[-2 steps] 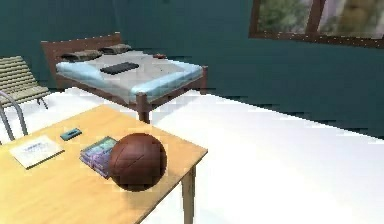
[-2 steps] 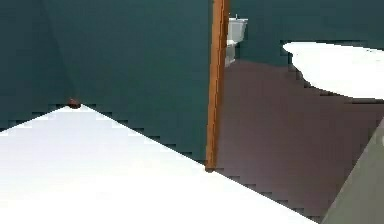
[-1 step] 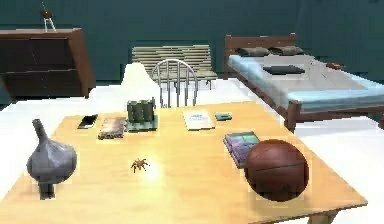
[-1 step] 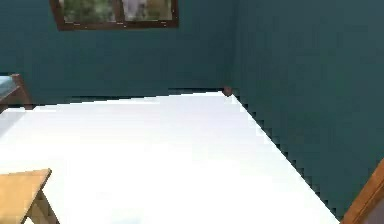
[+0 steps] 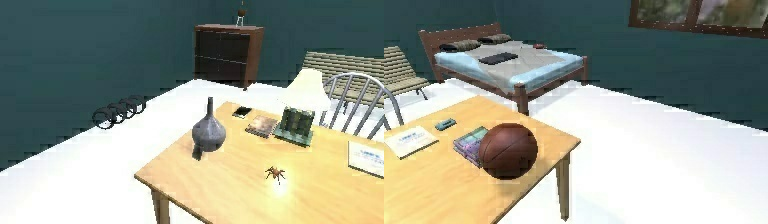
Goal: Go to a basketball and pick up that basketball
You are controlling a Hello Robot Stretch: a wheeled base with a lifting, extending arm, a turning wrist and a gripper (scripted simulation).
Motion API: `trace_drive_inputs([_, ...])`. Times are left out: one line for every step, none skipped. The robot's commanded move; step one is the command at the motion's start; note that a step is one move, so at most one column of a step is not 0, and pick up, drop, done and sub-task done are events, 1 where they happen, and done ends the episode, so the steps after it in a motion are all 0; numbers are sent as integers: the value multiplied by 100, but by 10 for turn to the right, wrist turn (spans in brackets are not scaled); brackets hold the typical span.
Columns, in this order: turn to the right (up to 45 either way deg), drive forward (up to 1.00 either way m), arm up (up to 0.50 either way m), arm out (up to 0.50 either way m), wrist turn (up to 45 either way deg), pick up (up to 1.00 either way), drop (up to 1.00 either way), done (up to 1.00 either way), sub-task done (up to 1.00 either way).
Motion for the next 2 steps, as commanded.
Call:
trace_drive_inputs([-150,0,0,0,0,0,0,0,0])
trace_drive_inputs([0,0,50,0,0,0,0,0,0])
